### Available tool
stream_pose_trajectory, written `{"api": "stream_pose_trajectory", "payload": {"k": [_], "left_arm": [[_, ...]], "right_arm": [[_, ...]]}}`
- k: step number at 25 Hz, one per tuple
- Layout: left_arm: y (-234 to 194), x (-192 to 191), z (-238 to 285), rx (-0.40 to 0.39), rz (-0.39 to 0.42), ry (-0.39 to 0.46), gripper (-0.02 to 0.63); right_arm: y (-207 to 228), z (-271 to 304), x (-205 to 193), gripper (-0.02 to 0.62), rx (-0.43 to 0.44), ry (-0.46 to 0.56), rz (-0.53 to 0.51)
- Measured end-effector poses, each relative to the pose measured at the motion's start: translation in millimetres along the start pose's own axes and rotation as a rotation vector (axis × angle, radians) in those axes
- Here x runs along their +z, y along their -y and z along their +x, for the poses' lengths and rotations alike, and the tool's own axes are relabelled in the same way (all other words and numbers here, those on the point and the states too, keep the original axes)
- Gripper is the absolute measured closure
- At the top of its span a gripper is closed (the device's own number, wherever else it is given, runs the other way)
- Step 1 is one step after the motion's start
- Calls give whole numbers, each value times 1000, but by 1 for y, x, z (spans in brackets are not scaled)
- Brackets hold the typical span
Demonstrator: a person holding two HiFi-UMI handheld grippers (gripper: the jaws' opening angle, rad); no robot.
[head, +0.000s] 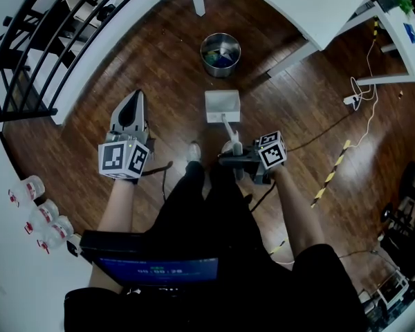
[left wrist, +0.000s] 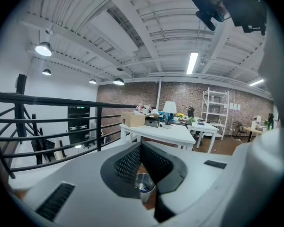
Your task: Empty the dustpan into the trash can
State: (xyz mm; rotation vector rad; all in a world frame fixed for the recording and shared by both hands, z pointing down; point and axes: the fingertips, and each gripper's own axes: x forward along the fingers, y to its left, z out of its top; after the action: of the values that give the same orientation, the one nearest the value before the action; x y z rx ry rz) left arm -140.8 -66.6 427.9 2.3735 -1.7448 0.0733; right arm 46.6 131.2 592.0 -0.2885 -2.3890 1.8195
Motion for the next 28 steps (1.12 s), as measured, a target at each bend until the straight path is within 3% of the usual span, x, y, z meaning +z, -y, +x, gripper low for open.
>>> {"api": "stream_pose_trajectory", "payload": {"k": [9,13,22,28], "left_arm": [[-1,-4,-3,10,-6,-5,606],[-4,-4,-6,15,-9,-2,606],[-5,-2,-6,20,-9,3,606],[-2,-2,-10,19,-8,9,606]], "right_arm": [[1,-3,-5,594,9,-10,36],[0,-1,-10,543,26,-24,64],[0,1,-22,543,38,-57,104],[-2,3,-28,509,51,-58,122]]}}
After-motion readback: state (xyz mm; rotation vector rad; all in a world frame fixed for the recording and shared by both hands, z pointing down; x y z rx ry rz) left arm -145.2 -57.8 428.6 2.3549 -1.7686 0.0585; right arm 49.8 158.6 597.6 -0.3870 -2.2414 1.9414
